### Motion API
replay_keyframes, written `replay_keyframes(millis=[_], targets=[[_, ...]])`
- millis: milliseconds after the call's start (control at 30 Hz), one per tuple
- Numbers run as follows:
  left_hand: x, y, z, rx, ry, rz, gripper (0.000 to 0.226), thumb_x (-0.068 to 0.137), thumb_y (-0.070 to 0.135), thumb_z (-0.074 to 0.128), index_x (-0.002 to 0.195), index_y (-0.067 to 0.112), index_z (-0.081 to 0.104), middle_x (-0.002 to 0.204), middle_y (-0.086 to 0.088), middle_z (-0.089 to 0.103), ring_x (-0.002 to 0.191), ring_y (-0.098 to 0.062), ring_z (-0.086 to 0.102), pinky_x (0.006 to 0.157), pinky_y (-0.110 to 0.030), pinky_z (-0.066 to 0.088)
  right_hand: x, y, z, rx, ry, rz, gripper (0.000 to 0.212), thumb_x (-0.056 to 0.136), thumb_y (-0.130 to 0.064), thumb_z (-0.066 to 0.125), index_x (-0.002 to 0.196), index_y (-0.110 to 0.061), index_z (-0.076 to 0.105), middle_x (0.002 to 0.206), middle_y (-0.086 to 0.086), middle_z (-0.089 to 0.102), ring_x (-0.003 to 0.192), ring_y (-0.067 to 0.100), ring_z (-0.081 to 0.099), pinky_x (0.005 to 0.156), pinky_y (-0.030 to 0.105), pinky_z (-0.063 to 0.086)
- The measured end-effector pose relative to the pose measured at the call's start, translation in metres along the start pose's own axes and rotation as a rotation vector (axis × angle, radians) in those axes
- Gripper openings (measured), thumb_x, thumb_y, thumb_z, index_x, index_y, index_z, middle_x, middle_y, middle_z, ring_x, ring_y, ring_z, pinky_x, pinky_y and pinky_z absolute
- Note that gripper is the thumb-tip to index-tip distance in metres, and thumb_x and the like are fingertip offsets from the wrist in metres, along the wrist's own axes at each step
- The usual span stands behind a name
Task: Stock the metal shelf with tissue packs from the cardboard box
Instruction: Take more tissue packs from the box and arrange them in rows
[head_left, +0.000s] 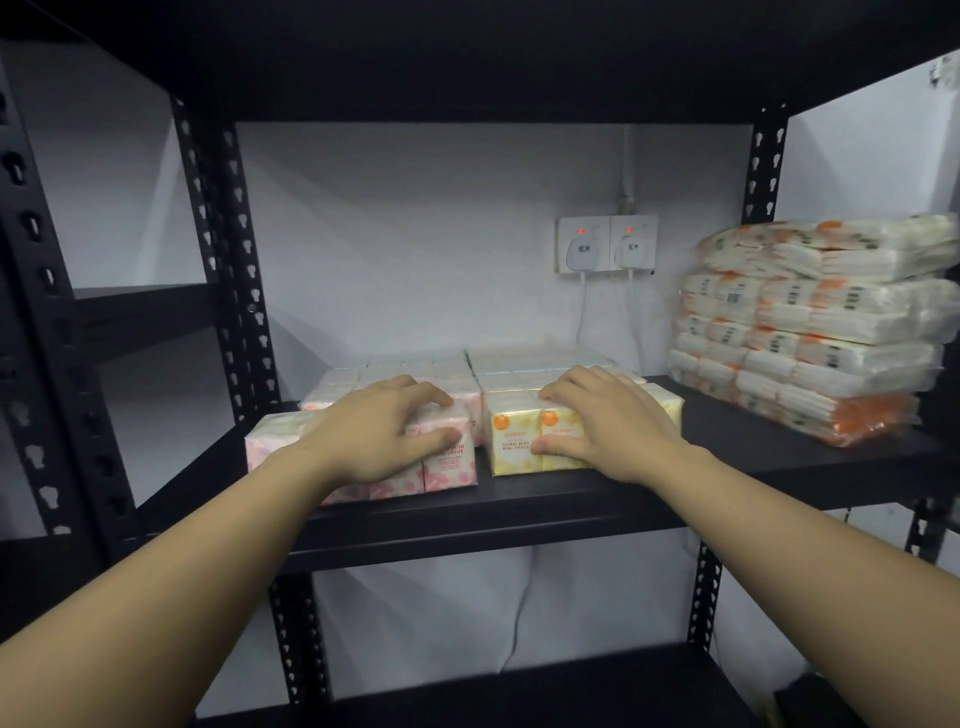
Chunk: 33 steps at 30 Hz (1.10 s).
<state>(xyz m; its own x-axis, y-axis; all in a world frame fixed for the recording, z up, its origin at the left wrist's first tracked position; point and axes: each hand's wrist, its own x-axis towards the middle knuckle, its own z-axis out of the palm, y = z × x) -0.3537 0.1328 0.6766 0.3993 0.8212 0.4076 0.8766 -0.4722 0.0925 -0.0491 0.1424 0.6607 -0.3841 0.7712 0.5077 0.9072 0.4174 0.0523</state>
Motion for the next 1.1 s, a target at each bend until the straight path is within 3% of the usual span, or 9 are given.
replay_keyframes(millis=[233,333,467,633,767,933,1000,1100], targets=[[-0.003,-0.004,-0.025,-0.061,-0.078,-0.018,0.071,0.088,0.074,0.057,0.149,0.038,0.046,0.143,0.006,0.054,0.125,-0.014,0.055,0.107,-0.038,0.045,0.001,-0.003,-0.010,0.039,-0.068,0.037,0.082,0.079,-0.087,0.050,0.142,-0.035,0.051,0.139,-0.014,0.052,0.129,0.013,0.046,0.104,0.035,0.040],[-0.014,-0.023,-0.047,-0.006,-0.106,-0.120,0.086,0.081,0.082,0.053,0.150,0.031,0.046,0.146,0.003,0.057,0.128,-0.016,0.057,0.110,-0.043,0.046,0.002,-0.013,-0.015,0.084,-0.049,0.042,0.089,0.077,-0.091,0.041,0.145,-0.035,0.050,0.143,-0.012,0.051,0.133,0.013,0.044,0.109,0.037,0.037],[-0.043,-0.046,-0.053,0.032,-0.201,-0.206,0.087,0.081,0.083,0.051,0.149,0.029,0.050,0.150,0.003,0.054,0.134,-0.018,0.053,0.114,-0.037,0.040,0.010,-0.048,-0.016,0.119,-0.023,-0.020,0.088,0.080,-0.091,0.033,0.142,-0.032,0.055,0.141,-0.011,0.055,0.133,0.013,0.043,0.111,0.037,0.035],[-0.066,-0.051,-0.044,0.020,0.003,-0.125,0.092,0.073,0.090,0.056,0.145,0.032,0.053,0.133,0.010,0.058,0.125,-0.015,0.052,0.108,-0.041,0.045,0.028,-0.097,-0.011,0.158,-0.006,-0.049,0.080,0.090,-0.082,0.023,0.139,-0.030,0.059,0.129,-0.009,0.065,0.126,0.017,0.048,0.106,0.040,0.036],[-0.074,-0.053,-0.039,0.033,0.084,-0.084,0.105,0.068,0.097,0.048,0.148,0.030,0.050,0.118,0.018,0.051,0.120,-0.015,0.050,0.104,-0.039,0.044,0.037,-0.111,-0.011,0.198,-0.076,0.015,0.075,0.094,-0.078,0.033,0.146,-0.028,0.053,0.126,-0.002,0.067,0.126,0.024,0.053,0.105,0.043,0.040],[-0.086,-0.065,-0.046,-0.059,0.048,-0.128,0.086,0.075,0.087,0.056,0.145,0.036,0.054,0.126,0.016,0.053,0.117,-0.009,0.051,0.105,-0.031,0.043,0.033,-0.107,-0.007,0.326,-0.090,0.055,0.082,0.085,-0.086,0.039,0.145,-0.033,0.054,0.130,-0.005,0.066,0.121,0.021,0.057,0.103,0.040,0.045],[-0.092,-0.074,-0.050,-0.106,0.022,-0.184,0.077,0.078,0.079,0.063,0.143,0.039,0.055,0.132,0.014,0.053,0.120,-0.010,0.052,0.105,-0.031,0.043,0.028,-0.105,-0.007,0.329,-0.126,0.049,0.095,0.073,-0.097,0.037,0.146,-0.038,0.052,0.119,-0.010,0.063,0.117,0.019,0.054,0.101,0.040,0.046],[-0.099,-0.083,-0.053,-0.157,0.002,-0.243,0.073,0.082,0.071,0.069,0.145,0.037,0.054,0.134,0.013,0.053,0.121,-0.011,0.054,0.106,-0.034,0.044,0.023,-0.104,-0.008,0.311,-0.143,0.019,0.092,0.070,-0.093,0.053,0.146,-0.041,0.050,0.098,-0.022,0.050,0.109,0.015,0.051,0.100,0.039,0.045]])
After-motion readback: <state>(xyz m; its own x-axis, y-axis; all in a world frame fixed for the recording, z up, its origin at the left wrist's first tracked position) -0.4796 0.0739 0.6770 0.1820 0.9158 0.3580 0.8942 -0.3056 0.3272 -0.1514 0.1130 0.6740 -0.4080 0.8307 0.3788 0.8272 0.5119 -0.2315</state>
